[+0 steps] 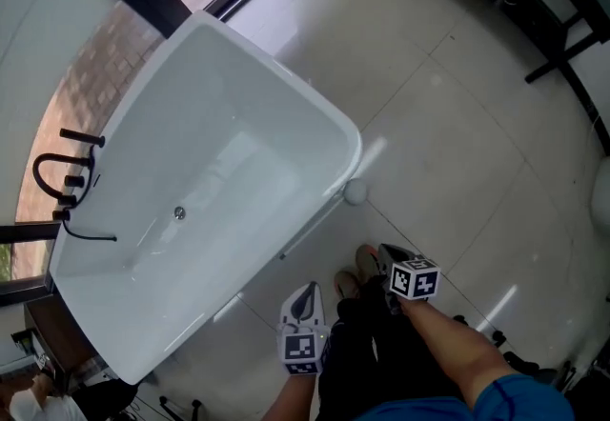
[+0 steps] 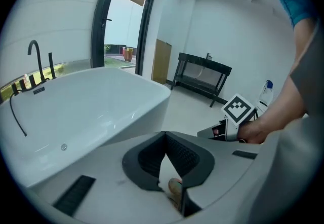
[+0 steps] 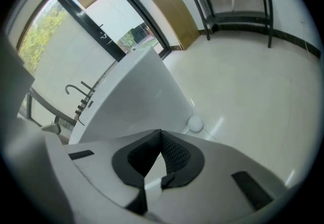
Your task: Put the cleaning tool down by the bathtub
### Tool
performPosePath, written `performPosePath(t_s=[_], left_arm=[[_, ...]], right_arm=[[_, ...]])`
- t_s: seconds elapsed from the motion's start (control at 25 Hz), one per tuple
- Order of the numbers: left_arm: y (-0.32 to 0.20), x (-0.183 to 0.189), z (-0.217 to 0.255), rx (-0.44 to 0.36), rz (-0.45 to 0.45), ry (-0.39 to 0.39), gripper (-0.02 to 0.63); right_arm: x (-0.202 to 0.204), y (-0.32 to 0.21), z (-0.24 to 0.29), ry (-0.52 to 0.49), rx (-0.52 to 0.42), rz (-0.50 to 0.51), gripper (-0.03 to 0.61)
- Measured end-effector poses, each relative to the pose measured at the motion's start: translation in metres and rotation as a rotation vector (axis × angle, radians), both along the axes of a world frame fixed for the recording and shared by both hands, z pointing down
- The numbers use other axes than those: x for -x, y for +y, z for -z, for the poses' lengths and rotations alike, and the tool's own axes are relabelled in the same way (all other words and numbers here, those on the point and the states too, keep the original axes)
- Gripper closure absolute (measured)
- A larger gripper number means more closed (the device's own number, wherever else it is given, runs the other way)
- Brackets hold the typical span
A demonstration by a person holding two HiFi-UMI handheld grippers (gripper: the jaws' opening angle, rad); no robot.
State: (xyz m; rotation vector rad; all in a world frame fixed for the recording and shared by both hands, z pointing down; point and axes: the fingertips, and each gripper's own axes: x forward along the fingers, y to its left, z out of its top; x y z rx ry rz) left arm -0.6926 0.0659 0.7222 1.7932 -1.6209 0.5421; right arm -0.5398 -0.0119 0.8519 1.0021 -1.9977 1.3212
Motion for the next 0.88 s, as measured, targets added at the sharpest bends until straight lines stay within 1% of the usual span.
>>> performPosePath(t_s=[0.08, 0.16, 0.24, 0.36, 0.44, 0.52, 0.6, 0.72, 0.88], left_arm=[[-0.002, -0.003, 0.023, 0.006, 0.024, 0.033, 0.618], [-0.001, -0.006, 0.041, 0.014, 0.033, 0.046, 0.618], [-0.007, -0.008, 0.059, -0.004, 0.006, 0.039, 0.618], [-0.037, -0.022, 0.088, -0.07, -0.077, 0.029, 0.618], [-0.045, -0.044, 0.106, -0.099, -0.121, 0.032, 0.618], [-0.036, -0.069, 0.124, -0.114, -0.158, 0.034, 0.618], [-0.032, -0.094, 0.153, -0.146, -0.202, 0.028, 0.618], [-0.041, -0.134, 0.205, -0.208, -0.277, 0.009, 0.618], [-0.053, -0.185, 0.245, -0.315, -0.364, 0.022, 0.618]], right_arm=[[-0.002, -0.005, 0.044, -0.002, -0.071, 0.043, 0.586], [-0.009, -0.007, 0.082, 0.004, -0.133, 0.06, 0.585], [-0.02, -0.017, 0.116, 0.008, -0.201, 0.033, 0.586], [-0.048, -0.044, 0.169, 0.01, -0.316, -0.053, 0.586], [-0.074, -0.048, 0.201, 0.014, -0.381, -0.081, 0.584], [-0.098, -0.036, 0.231, 0.025, -0.43, -0.079, 0.586], [-0.121, -0.024, 0.259, 0.039, -0.47, -0.079, 0.586], [-0.157, -0.019, 0.3, 0.047, -0.534, -0.119, 0.586], [-0.202, -0.022, 0.365, 0.05, -0.661, -0.167, 0.584]])
